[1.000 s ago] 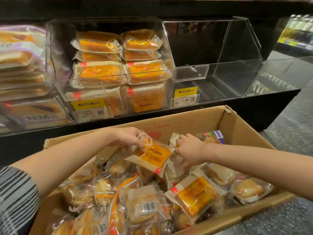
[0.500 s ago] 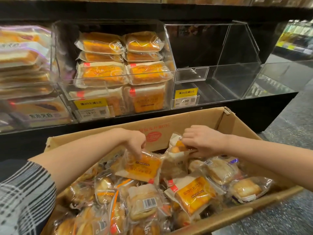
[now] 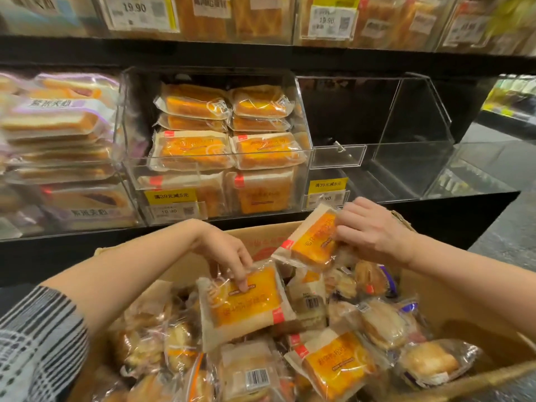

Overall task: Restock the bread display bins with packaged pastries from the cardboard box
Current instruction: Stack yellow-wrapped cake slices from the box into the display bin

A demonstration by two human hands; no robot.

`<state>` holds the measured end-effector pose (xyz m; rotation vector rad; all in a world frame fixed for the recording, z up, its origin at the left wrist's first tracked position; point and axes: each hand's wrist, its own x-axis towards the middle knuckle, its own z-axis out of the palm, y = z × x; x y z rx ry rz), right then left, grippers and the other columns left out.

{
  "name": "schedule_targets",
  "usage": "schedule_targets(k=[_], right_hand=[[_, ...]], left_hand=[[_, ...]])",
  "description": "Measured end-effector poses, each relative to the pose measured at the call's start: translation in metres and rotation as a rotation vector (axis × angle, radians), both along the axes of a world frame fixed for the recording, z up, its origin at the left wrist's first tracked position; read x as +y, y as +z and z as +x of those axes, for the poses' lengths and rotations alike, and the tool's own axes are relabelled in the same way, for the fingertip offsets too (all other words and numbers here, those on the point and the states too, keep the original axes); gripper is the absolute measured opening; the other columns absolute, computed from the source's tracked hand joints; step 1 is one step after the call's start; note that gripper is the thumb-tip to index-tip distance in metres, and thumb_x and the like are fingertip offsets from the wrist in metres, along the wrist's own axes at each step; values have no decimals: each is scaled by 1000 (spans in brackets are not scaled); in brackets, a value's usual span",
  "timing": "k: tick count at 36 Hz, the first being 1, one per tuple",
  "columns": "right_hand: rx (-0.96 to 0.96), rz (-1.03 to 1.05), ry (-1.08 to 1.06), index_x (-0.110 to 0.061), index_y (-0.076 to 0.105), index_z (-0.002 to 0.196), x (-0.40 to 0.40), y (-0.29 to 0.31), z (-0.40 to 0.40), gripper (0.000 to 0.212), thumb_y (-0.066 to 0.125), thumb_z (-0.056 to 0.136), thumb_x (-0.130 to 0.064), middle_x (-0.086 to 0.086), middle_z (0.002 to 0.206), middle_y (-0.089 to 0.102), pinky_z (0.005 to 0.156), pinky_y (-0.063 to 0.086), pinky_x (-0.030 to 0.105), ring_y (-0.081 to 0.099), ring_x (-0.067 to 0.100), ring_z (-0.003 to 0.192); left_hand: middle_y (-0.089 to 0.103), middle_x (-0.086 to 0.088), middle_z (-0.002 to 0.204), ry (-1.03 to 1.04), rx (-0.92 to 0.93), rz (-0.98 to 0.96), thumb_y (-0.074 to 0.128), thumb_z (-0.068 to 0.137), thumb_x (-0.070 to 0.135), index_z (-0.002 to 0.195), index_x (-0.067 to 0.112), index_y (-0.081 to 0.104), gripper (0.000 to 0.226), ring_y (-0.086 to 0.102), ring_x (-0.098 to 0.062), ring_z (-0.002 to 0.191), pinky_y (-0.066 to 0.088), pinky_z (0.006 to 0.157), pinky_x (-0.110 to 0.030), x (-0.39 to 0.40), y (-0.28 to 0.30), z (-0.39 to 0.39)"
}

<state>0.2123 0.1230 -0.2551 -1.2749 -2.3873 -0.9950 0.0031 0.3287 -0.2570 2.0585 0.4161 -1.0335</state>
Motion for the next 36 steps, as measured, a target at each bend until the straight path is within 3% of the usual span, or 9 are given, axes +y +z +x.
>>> schedule_targets(k=[5,9,13,16,19,23,26,30,36], right_hand=[[188,105,-91,-4,65,78,14,20,-3,12,67,80,-15,15,91,68,66,50,38,60,29,76],[359,72,-96,-11,60,103,25,38,-12,29,74,79,-22,13,108,69,86,53,39,65,27,99],[518,52,-76,-16,53,115,35,54,-30,40,69,81,-29,13,116,66,89,53,30,64,23,105],[569,94,-90,-8,59,116,45,62,-41,38,69,82,-23,13,108,68,78,58,37,67,23,94],[616,148,-74,-1,63,114,56,68,-52,35,67,84,-17,12,106,68,78,59,34,67,21,94],[634,218,-39,-2,60,122,71,76,-63,40,66,86,-19,13,111,68,83,58,35,66,23,100],[668,273,-44,-1,62,118,79,81,-68,38,65,86,-21,14,107,69,77,59,39,67,26,96],[756,330,-64,2,61,119,88,86,-67,41,70,84,-17,14,109,68,79,58,38,67,24,98],[933,349,-104,-2,60,122,100,97,-65,39,68,86,-14,-5,108,62,84,54,21,62,6,98]], left_hand=[[73,6,86,81,1,-299,73,65,20,77,26,75,13,69,-9,78,55,68,-23,25,25,-35],[71,-9,86,375,-171,-646,86,60,15,96,0,63,46,69,-20,80,56,76,-32,40,43,-54],[53,-34,127,246,-562,-1230,21,96,-11,124,-21,42,36,50,-40,124,33,108,-42,30,71,-62],[64,-27,116,482,-821,-1138,57,90,6,115,-13,61,31,59,-35,115,43,101,-42,19,85,-60],[75,0,82,835,-1026,-804,96,34,28,80,16,78,51,72,-15,82,59,79,-37,31,86,-59],[73,-8,98,1062,-1130,-868,97,28,27,114,12,62,95,71,-22,90,57,85,-43,37,83,-55],[72,-10,106,1125,-1175,-887,94,41,25,121,11,58,89,70,-24,98,56,87,-41,35,90,-52],[75,-6,87,1308,-1325,-873,56,92,20,109,8,61,22,73,-16,80,60,75,-30,36,107,-41],[69,-10,102,1531,-1477,-506,64,90,16,129,4,48,44,72,-13,75,55,57,-24,59,107,-30]])
